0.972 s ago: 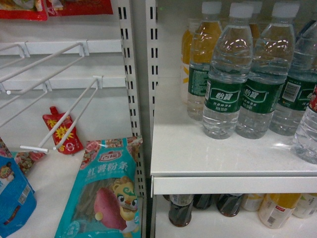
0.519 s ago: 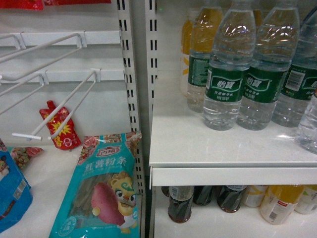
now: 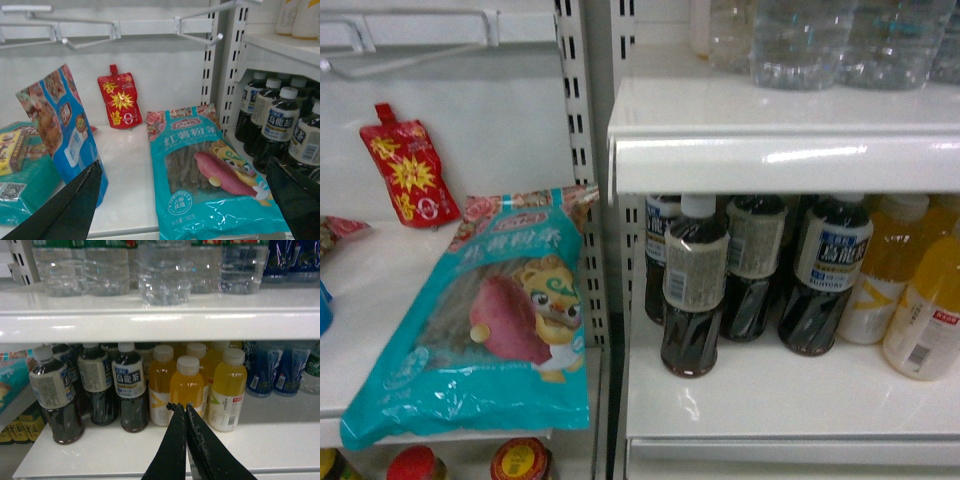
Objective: Move water from second to third shelf
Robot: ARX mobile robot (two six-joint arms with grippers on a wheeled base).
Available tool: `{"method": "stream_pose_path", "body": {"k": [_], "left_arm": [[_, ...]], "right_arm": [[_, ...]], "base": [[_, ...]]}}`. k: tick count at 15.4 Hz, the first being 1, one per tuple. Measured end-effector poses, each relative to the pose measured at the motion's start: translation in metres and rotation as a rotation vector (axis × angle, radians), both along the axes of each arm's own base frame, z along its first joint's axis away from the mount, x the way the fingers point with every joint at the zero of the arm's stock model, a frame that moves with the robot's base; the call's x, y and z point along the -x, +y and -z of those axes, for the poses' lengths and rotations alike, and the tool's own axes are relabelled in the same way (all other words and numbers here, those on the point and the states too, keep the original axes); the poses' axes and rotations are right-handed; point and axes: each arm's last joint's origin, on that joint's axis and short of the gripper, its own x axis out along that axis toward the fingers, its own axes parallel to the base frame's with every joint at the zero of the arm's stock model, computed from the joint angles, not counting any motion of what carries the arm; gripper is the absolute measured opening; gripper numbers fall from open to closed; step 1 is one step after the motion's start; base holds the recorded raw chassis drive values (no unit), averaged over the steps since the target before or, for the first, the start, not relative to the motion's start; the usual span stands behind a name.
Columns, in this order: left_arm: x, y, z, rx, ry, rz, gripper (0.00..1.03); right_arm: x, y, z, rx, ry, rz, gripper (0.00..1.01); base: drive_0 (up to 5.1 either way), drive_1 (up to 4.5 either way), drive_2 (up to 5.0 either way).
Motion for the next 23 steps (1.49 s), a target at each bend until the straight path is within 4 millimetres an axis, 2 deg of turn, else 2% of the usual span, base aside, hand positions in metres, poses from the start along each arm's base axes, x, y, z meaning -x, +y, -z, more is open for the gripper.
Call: {"method": "stream_pose_path", "body": {"k": [14,16,21,22,23], "left_arm": [[0.0,0.0,0.0002,0.0,0.002,0.0,0.98],[0.0,0.0,0.0002,0.0,0.002,-0.001,0.98],[0.0,0.0,0.0002,0.0,0.002,0.0,0.98],[0.0,0.0,0.0002,0.0,0.002,0.0,0.98],[0.0,0.0,0.0002,0.0,0.002,0.0,0.98]], "right_arm": [[0.0,0.0,0.0001,0.003,0.001,0.0,0.02],[0.0,0.0,0.0001,0.003,0.001,0.0,0.21],[0.0,0.0,0.0001,0.003,0.001,0.0,0.84],[0.0,0.0,0.0001,0.003,0.001,0.0,0.99],[0.0,0.0,0.0001,0.003,0.001,0.0,0.98]], "base": [[0.0,0.0,0.0],[0.0,0.0,0.0],[0.0,0.0,0.0],[0.0,0.0,0.0],[0.0,0.0,0.0]]}}
